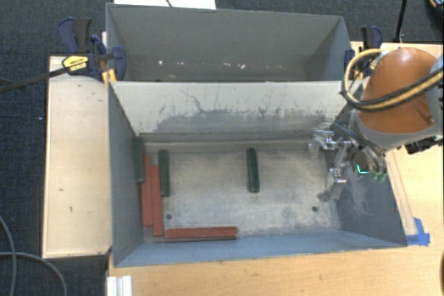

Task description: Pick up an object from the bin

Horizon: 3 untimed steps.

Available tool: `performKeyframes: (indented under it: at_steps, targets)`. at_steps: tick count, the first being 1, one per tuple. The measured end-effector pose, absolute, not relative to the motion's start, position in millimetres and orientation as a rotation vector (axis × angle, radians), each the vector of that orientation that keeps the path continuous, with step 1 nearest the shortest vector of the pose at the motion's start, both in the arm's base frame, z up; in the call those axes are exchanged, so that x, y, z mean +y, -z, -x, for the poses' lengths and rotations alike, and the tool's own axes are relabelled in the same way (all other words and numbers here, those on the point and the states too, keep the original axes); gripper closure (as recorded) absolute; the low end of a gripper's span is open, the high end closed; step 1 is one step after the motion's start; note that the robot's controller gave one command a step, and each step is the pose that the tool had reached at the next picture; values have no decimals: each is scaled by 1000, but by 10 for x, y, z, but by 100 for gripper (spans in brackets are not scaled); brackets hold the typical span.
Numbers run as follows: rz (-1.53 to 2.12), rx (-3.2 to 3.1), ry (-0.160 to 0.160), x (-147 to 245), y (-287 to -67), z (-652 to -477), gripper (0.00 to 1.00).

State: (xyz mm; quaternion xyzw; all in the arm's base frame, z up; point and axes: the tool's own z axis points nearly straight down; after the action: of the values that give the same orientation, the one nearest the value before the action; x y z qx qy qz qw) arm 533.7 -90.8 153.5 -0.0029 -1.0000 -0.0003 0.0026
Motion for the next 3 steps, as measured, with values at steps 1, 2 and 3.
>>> performKeyframes:
  at_steps: [1, 2, 3]
  targets:
    - [-565, -3097, 2, -356, -1537, -5644, 0]
    - [-1023, -2971, 5, 460, -917, -5769, 0]
    - [-1157, -2926, -3, -126, -701, -5912, 0]
